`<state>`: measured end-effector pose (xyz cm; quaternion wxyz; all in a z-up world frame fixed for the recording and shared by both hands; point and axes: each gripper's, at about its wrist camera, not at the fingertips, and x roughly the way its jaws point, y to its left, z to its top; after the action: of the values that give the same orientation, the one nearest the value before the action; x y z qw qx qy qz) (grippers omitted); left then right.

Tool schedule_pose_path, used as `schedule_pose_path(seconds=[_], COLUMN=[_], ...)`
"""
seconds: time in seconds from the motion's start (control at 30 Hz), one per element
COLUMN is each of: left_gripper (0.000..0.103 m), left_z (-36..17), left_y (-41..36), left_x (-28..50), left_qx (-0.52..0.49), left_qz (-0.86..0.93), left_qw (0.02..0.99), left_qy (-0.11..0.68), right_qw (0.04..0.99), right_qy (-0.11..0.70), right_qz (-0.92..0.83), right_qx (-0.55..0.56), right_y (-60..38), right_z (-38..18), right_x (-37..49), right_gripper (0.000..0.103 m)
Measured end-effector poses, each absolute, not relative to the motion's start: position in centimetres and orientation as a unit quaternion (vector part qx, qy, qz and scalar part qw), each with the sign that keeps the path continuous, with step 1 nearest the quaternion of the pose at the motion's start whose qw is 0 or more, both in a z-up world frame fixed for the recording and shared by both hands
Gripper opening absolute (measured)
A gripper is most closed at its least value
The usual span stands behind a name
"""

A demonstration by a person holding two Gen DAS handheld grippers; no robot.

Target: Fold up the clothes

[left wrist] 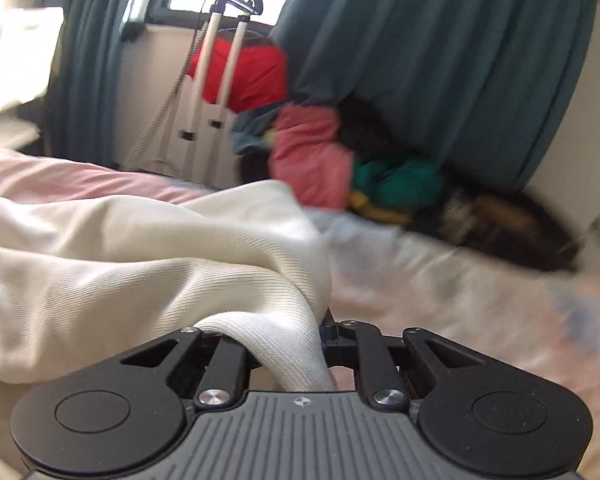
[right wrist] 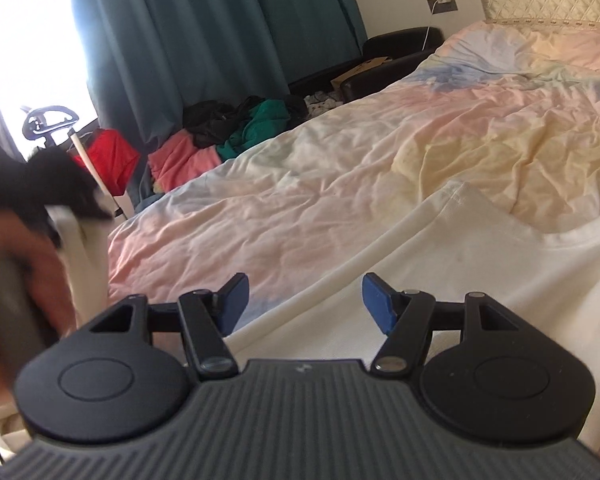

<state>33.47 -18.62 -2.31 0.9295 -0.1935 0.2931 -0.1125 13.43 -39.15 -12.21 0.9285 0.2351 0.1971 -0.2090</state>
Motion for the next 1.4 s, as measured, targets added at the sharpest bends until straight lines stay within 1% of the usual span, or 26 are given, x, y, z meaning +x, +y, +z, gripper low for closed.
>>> schedule_pose_path(seconds=[0.07,0.13,0.2,0.27,0.3,0.33,0.37,0.4,0.47,0.53,0.63,0.77,0.87,0.9,0.93,1.03,1.13,1.23,1.4], left_gripper=[0.015,0.016,0.018,0.022,0.027,0.037,0.044,0.054,0.063,0.081,0.082,0.083,0.091,0.097,0.100,0.101,0.101,0.100,0.100], left_z=[0.2,1.0,0.6,-1.1,-2.1,-3.3,-4.6,-5.9,-8.2,-9.5,-10.1,-8.2,-5.8,-5.1,-4.5,-3.6,-3.5,-3.9,-4.7], left_y=[-15.9,-13.4,-11.3,-9.8,-9.4,-9.4,-9.3,-9.2,-9.0,-8.5,-7.2,-4.7,-3.0,-2.4,-1.9,-1.1,-0.5,-0.4,0.3], left_x=[33.0,32.8,32.3,31.3,30.8,30.4,29.9,29.2,27.7,25.8,22.3,16.2,10.9,9.2,7.8,5.4,4.6,4.3,4.0], left_qx=[-0.289,-0.330,-0.343,-0.317,-0.299,-0.272,-0.245,-0.220,-0.180,-0.139,-0.076,0.000,0.034,0.033,0.030,-0.001,-0.028,-0.030,-0.042], left_qz=[-0.156,-0.191,-0.209,-0.198,-0.191,-0.183,-0.178,-0.179,-0.184,-0.181,-0.175,-0.135,-0.087,-0.075,-0.064,-0.048,-0.052,-0.058,-0.054], left_qw=[0.907,0.891,0.884,0.893,0.898,0.904,0.906,0.903,0.894,0.893,0.900,0.928,0.949,0.956,0.961,0.967,0.964,0.960,0.961], left_qy=[0.264,0.245,0.241,0.250,0.259,0.274,0.296,0.323,0.366,0.388,0.392,0.348,0.302,0.283,0.267,0.252,0.260,0.272,0.268], right_qw=[0.929,0.930,0.933,0.935,0.936,0.936,0.935,0.934,0.932,0.930,0.927,0.921,0.909,0.904,0.899,0.880,0.851,0.832,0.814], right_qy=[0.190,0.184,0.184,0.184,0.184,0.185,0.186,0.188,0.198,0.208,0.222,0.233,0.247,0.253,0.258,0.277,0.298,0.311,0.363], right_qz=[-0.214,-0.215,-0.212,-0.207,-0.206,-0.205,-0.205,-0.206,-0.200,-0.193,-0.176,-0.138,-0.110,-0.102,-0.094,-0.071,-0.046,-0.012,0.039], right_qx=[0.235,0.232,0.227,0.222,0.220,0.220,0.221,0.222,0.229,0.235,0.246,0.281,0.316,0.329,0.341,0.380,0.430,0.459,0.452], right_y=[-39.2,-39.1,-38.9,-38.6,-38.6,-38.5,-38.6,-38.6,-38.7,-38.7,-38.7,-38.7,-39.0,-39.1,-39.2,-39.5,-39.8,-39.4,-36.8], right_z=[-12.0,-11.7,-11.7,-11.6,-11.6,-11.7,-11.8,-11.9,-12.2,-12.6,-13.0,-13.5,-13.9,-14.0,-14.2,-14.7,-15.2,-15.3,-15.8], right_x=[13.1,12.9,12.9,12.9,13.0,13.0,13.1,13.1,13.3,13.6,13.8,13.8,13.8,13.7,13.7,13.3,12.5,12.1,13.3], right_gripper=[0.066,0.066,0.066,0.066,0.066,0.066,0.066,0.066,0.066,0.066,0.066,0.066,0.066,0.066,0.066,0.066,0.066,0.066,0.066])
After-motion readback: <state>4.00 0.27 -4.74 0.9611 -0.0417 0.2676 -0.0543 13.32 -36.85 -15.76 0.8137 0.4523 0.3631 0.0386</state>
